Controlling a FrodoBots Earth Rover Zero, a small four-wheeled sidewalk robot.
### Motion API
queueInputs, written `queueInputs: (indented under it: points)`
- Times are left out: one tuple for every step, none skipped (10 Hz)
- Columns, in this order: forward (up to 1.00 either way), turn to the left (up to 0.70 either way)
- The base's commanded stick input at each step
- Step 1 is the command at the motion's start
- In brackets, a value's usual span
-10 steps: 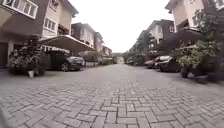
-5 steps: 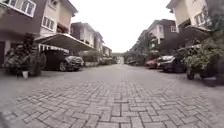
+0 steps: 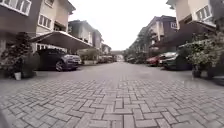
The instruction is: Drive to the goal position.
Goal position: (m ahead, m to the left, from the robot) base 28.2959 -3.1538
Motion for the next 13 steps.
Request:
queueInputs:
  points:
    - [0.7,0.0]
    - [0.7,0.0]
    - [0.7,0.0]
    - [0.7,0.0]
    - [0.7,0.0]
    - [0.7,0.0]
    - [0.7,0.0]
    - [0.7,0.0]
    - [0.7,0.0]
    - [0.7,0.0]
    - [0.7,0.0]
    - [0.7,0.0]
    - [0.7,0.0]
